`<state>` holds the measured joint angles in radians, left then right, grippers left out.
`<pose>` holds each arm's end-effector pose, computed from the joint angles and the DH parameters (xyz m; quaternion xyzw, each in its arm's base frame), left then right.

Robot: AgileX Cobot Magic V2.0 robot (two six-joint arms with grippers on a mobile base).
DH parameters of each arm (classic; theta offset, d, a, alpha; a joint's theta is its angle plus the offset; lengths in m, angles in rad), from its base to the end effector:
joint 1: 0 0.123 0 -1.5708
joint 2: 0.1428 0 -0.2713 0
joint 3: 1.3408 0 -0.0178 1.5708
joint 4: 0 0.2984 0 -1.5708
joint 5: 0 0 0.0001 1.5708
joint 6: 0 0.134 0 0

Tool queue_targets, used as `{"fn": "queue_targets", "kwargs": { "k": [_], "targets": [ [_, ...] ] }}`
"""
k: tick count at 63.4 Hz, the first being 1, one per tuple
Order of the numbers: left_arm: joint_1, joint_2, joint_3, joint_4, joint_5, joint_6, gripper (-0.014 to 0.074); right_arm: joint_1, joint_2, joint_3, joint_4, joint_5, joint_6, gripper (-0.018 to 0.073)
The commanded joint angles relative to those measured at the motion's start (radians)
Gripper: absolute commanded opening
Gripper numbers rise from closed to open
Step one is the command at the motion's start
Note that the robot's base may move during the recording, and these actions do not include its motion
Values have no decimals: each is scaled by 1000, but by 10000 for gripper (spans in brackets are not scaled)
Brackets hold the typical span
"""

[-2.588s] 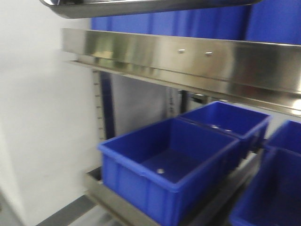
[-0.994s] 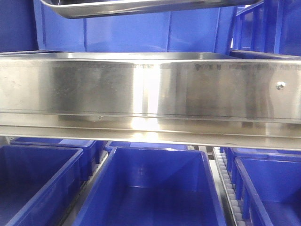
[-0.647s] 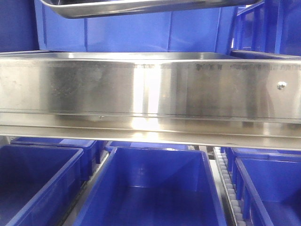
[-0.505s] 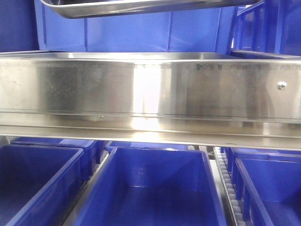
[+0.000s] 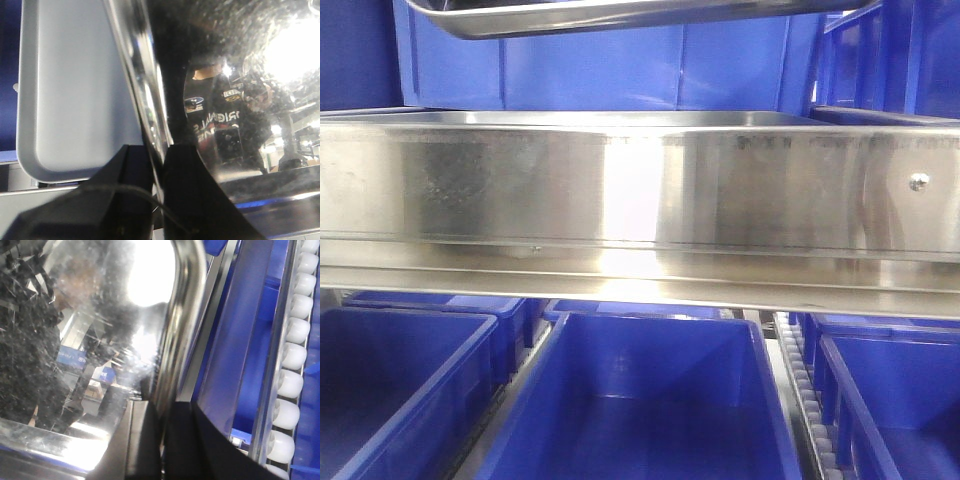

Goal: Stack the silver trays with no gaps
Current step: 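Lower the held tray into the larger silver tray with both grippers, then open both grippers to release the tray and lift them away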

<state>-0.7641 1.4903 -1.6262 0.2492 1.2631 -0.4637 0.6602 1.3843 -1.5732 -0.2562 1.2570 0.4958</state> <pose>0.2895 -0.2338 0.3654 0.1485 0.9459 -0.0484 0.2843 0.2913 0.1853 0.3851 -0.0803 0.9456 0.0505 0.3113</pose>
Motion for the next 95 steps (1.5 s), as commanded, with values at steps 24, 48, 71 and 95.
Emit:
{"fn": "queue_targets", "kwargs": {
  "k": [24,48,71,95],
  "targets": [
    [185,48,-180,-112,13,210,-47,-61,123,-139,210,-94,-4,60],
    [324,220,-192,-225,11,298,-47,-119,299,-203,251,-70,-4,60],
    [324,258,-192,-241,22,308,217,-145,341,-203,248,-70,-5,315],
    [317,200,-192,-239,39,313,534,-140,270,-203,244,-66,-17,547]
  ]
}}
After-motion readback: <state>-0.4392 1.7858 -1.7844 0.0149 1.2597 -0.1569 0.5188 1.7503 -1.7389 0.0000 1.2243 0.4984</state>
